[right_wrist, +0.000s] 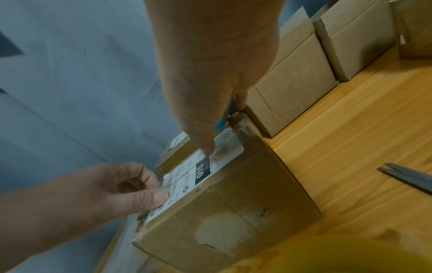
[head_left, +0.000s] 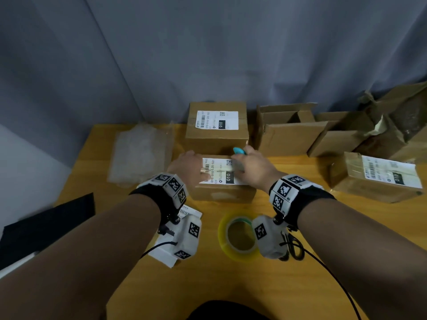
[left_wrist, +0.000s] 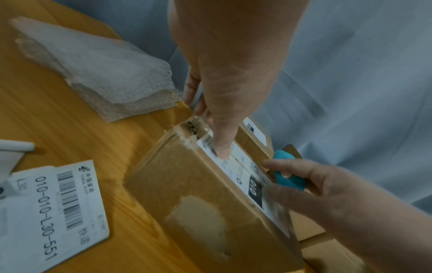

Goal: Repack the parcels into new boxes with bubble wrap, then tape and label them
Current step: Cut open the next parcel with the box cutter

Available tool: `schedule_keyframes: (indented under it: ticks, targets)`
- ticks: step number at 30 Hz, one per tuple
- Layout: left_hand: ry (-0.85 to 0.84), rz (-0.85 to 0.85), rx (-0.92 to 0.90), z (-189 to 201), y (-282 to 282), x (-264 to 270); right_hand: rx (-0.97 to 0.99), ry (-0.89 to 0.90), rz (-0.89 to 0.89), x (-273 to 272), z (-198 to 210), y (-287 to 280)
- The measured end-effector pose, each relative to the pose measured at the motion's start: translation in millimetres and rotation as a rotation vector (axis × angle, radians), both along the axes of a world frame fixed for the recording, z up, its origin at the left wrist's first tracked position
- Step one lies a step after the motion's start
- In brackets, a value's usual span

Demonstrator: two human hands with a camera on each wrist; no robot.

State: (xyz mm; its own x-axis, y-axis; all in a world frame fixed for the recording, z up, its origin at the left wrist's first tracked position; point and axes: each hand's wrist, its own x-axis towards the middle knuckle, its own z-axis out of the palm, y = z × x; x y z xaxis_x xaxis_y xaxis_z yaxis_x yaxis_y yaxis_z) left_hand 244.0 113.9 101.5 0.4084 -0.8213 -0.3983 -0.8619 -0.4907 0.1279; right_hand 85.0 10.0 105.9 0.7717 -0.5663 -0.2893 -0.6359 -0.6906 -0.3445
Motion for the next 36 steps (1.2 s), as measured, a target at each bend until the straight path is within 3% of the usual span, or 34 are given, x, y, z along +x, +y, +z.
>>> schedule_keyframes:
  ticks: [5,11,16,20,32,36]
  targets:
    - [0.086,0.009,-0.044,3,9,9,0.043,0.037,-0.032,3,-5,-2]
    - [0.077,0.072,-0.092,3,17,10,0.052,0.039,-0.067,3,-9,-5]
    - [0.205,0.013,0.008,3,22,11,0.061,0.039,-0.108,1,-11,-7]
    - [0.060,-0.096,-0.005,-6,23,11,0.058,0.043,-0.111,-1,-12,-6]
    - [-0.012,-0.212,-0.165,-15,25,8,0.052,0.049,-0.126,-2,-18,-5]
    - [-0.049,-0.304,-0.106,-13,8,-6,0.049,0.072,-0.129,-2,-18,-5]
